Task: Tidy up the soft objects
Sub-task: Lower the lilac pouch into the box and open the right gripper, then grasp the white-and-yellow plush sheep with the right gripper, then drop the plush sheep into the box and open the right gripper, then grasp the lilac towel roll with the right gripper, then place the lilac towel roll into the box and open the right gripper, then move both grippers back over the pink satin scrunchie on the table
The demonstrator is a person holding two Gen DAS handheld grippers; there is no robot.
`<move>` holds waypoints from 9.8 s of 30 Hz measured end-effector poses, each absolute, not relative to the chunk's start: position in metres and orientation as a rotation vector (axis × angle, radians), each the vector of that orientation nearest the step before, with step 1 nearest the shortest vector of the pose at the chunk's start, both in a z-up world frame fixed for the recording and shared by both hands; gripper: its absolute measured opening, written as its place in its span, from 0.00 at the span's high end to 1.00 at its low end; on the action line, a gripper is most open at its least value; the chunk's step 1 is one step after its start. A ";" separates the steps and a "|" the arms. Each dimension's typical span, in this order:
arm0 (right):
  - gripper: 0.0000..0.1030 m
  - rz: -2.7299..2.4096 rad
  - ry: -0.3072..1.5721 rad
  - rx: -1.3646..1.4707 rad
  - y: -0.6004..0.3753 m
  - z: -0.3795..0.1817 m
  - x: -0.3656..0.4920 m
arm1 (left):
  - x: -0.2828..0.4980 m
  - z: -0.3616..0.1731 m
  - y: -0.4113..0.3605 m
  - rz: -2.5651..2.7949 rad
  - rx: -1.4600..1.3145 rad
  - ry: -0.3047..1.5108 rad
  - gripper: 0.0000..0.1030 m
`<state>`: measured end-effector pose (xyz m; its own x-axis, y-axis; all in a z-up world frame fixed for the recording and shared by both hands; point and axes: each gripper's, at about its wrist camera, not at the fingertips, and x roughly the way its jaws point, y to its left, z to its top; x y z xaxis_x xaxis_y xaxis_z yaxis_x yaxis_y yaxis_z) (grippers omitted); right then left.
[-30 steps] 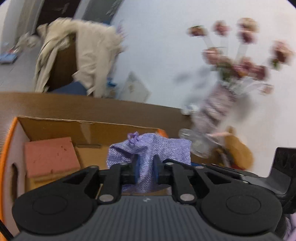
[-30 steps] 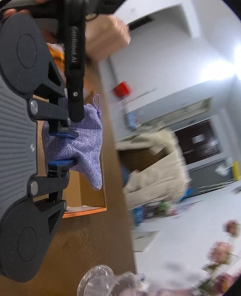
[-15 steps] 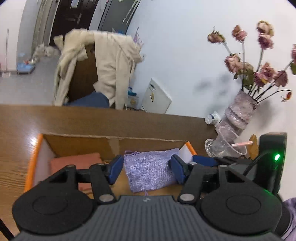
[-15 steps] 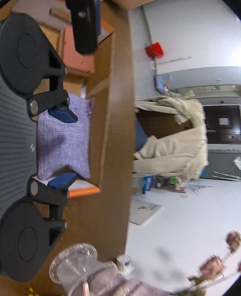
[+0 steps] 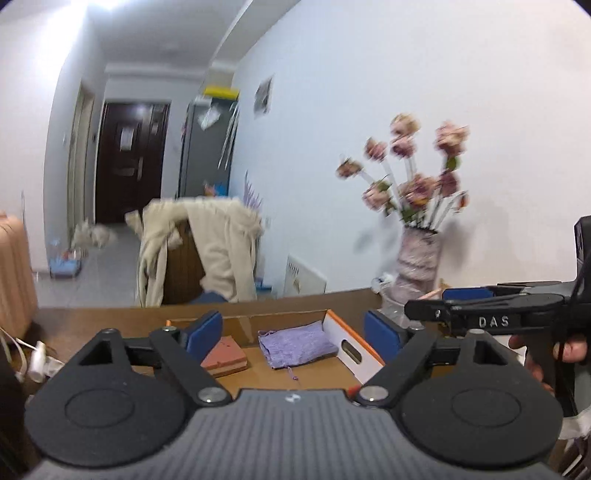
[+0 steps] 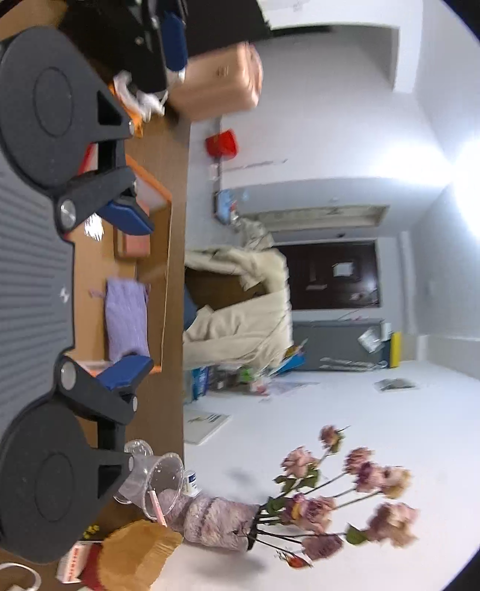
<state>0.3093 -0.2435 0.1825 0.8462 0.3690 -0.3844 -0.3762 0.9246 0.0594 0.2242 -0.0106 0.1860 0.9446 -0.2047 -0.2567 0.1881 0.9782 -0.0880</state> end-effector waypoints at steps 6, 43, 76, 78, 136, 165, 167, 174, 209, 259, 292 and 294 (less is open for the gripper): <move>0.21 0.401 0.274 -0.016 -0.228 0.145 0.196 | 0.117 0.143 0.000 -0.180 -0.051 0.138 0.01; 0.19 0.157 0.353 0.116 -0.246 0.017 0.150 | 0.135 0.039 -0.030 -0.277 -0.076 0.368 0.15; 0.54 0.454 0.663 0.260 -0.403 0.020 0.334 | 0.257 0.020 -0.175 -0.244 -0.304 0.727 0.31; 0.53 0.475 0.709 0.245 -0.397 0.012 0.338 | 0.265 0.016 -0.179 -0.228 -0.320 0.746 0.32; 0.38 0.401 0.270 -0.038 -0.211 0.110 0.159 | 0.107 0.127 0.013 -0.297 -0.129 0.217 0.02; 0.66 0.542 0.501 -0.061 -0.177 0.021 0.126 | 0.107 0.011 0.046 -0.171 -0.236 0.493 0.10; 0.64 0.522 0.473 -0.046 -0.188 0.032 0.129 | 0.109 0.015 0.040 -0.182 -0.247 0.489 0.13; 0.63 0.388 0.487 0.015 -0.228 0.048 0.172 | 0.124 0.041 0.005 -0.282 -0.253 0.434 0.29; 0.79 0.579 0.584 0.185 -0.240 0.088 0.430 | 0.413 0.105 -0.007 -0.271 -0.516 0.676 0.88; 0.16 0.322 0.283 0.013 -0.187 0.015 0.082 | 0.036 0.022 0.043 -0.023 -0.017 0.223 0.00; 0.74 0.449 0.467 -0.014 -0.147 0.007 0.154 | 0.114 0.006 0.062 -0.038 -0.110 0.486 0.16; 0.74 0.462 0.452 -0.003 -0.149 0.011 0.156 | 0.120 0.005 0.065 -0.037 -0.133 0.506 0.16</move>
<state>0.1562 -0.1486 0.0107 0.7982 0.4299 -0.4220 -0.4313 0.8969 0.0978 0.1195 0.0645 0.0048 0.8743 -0.0685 -0.4805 0.0030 0.9907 -0.1358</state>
